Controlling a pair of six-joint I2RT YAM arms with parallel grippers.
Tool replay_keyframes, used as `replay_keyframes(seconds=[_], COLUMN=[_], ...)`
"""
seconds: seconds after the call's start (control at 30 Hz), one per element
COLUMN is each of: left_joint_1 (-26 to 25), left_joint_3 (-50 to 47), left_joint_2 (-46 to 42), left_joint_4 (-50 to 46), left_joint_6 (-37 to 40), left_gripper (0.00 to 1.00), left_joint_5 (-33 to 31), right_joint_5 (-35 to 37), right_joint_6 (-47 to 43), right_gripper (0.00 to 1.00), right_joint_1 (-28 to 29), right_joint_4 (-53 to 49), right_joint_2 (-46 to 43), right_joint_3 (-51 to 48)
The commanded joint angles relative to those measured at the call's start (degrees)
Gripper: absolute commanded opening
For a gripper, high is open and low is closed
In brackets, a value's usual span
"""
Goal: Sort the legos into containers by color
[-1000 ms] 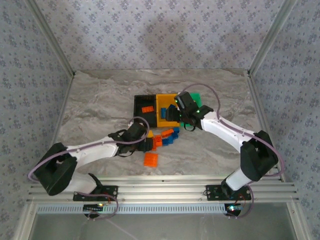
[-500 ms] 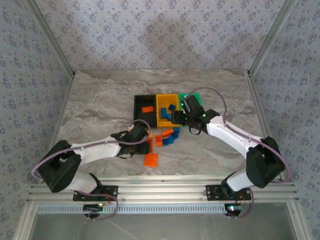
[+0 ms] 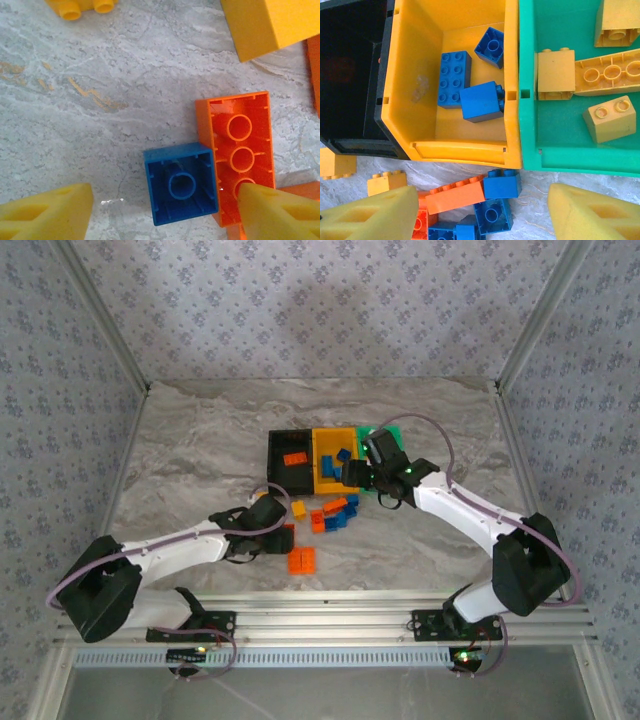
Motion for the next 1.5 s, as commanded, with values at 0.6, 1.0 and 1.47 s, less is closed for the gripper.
replay_keyframes(seconds=[0.6, 1.0, 1.47], left_joint_1=[5.51, 6.98, 6.39], left_joint_3=[-5.17, -2.92, -5.24], left_joint_2=[-2.94, -13.34, 1.23], left_joint_4=[-1.98, -7.70, 3.51], left_joint_6=[-2.12, -2.19, -3.07], left_gripper=[0.59, 0.62, 0.64], left_joint_5=[-2.21, -2.56, 0.03], right_joint_5=[0.08, -0.92, -0.33], right_joint_6=[0.09, 0.03, 0.07], right_gripper=[0.71, 0.71, 0.71], right_joint_1=[-1.15, -1.63, -2.46], right_joint_4=[-0.97, 0.03, -0.24], right_joint_2=[-2.26, -2.13, -4.33], right_joint_3=[-0.22, -0.77, -2.65])
